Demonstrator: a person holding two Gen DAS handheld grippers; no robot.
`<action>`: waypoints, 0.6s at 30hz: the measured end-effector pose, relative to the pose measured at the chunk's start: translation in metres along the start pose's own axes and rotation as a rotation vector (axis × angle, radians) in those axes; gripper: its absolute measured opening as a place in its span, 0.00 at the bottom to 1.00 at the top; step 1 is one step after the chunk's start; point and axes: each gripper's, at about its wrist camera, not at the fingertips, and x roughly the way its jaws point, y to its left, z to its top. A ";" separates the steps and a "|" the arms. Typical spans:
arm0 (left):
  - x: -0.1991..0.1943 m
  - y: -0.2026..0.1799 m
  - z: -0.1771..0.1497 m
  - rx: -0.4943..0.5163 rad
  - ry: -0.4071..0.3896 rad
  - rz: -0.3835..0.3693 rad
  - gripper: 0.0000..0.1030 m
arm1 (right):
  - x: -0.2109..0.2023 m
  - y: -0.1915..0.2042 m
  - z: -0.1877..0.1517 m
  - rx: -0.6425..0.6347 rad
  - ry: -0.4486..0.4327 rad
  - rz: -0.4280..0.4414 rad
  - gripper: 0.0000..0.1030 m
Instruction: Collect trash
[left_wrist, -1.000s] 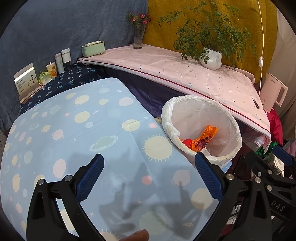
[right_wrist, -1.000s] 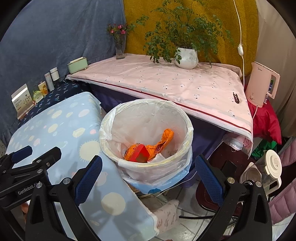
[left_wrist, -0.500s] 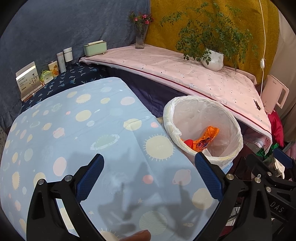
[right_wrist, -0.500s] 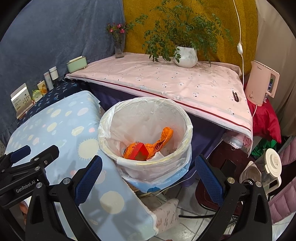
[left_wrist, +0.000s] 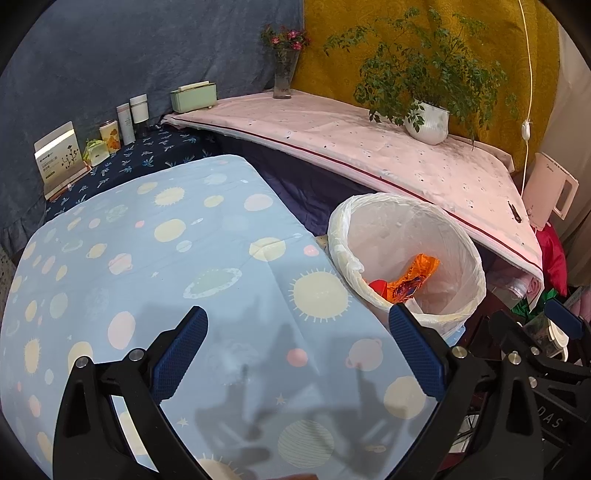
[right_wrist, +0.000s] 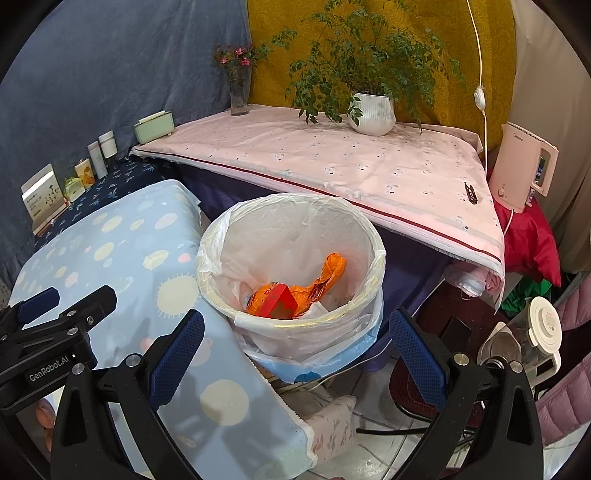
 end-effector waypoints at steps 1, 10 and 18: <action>0.000 0.000 0.000 -0.001 0.000 0.001 0.91 | 0.000 0.000 0.000 -0.001 0.000 0.000 0.94; 0.003 0.000 -0.002 -0.004 0.009 0.002 0.91 | 0.002 0.001 -0.001 -0.006 0.004 0.001 0.94; 0.002 -0.002 -0.002 0.001 0.009 0.003 0.91 | 0.003 0.001 -0.002 -0.007 0.007 -0.002 0.94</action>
